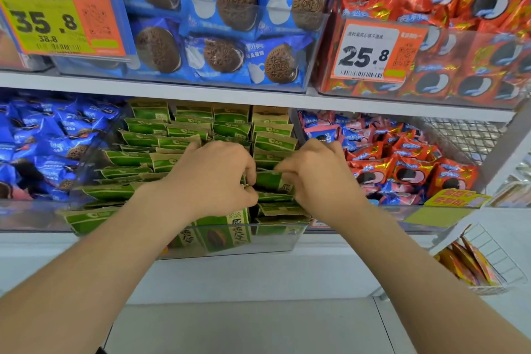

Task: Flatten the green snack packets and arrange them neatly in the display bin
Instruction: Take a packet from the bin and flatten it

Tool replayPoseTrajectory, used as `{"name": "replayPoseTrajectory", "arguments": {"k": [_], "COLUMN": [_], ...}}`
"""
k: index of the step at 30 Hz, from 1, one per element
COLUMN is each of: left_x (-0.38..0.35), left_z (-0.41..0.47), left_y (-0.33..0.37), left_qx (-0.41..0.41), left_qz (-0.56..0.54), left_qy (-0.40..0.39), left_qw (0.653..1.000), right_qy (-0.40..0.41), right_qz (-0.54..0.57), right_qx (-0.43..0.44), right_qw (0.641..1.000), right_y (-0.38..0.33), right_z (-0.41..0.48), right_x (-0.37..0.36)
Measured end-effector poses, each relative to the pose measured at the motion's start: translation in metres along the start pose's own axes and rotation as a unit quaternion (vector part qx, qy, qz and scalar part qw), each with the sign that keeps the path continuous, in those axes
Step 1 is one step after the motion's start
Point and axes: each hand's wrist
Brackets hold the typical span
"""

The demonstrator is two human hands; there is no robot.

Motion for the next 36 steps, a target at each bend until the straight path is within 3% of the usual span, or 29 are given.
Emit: {"name": "replayPoseTrajectory", "arguments": {"k": [3,6,8,14,24,29,32,36], "left_x": [0.001,0.002,0.002,-0.002,-0.007,-0.013,-0.019,-0.017], "left_z": [0.0,-0.001,-0.001,-0.006,-0.01,-0.004,0.001,0.008], "left_y": [0.002,0.001,0.0,-0.001,0.005,0.005,0.006,0.003], "left_qx": [0.021,0.026,0.023,-0.002,-0.01,-0.035,-0.045,-0.038], "left_qz": [0.003,0.009,0.007,-0.001,0.021,-0.023,-0.062,-0.137], "left_qy": [-0.009,-0.021,-0.026,0.011,0.038,0.059,0.088,0.12], "left_qw": [1.0,0.999,0.999,1.0,0.999,0.997,0.993,0.983], "right_qy": [-0.024,0.011,-0.005,-0.107,-0.078,-0.116,-0.095,-0.062], "right_qz": [-0.009,0.18,0.23,0.153,0.075,0.004,-0.066,-0.056], "right_qx": [-0.006,0.0,0.029,0.052,0.051,0.03,-0.008,-0.049], "right_qw": [1.0,0.984,0.973,0.981,0.993,0.993,0.993,0.995], "right_y": [-0.003,0.001,0.005,0.013,0.006,0.002,-0.003,-0.01], "right_z": [0.0,-0.009,-0.017,-0.024,-0.019,-0.021,-0.016,-0.008], "right_x": [-0.001,0.01,0.021,0.035,0.035,0.029,0.023,0.01]}}
Point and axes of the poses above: each hand's wrist, its own z-axis towards the middle knuckle, its own x-axis out of the back of the hand, y = z × x, and after that the axes turned 13 degrees about -z, right-handed
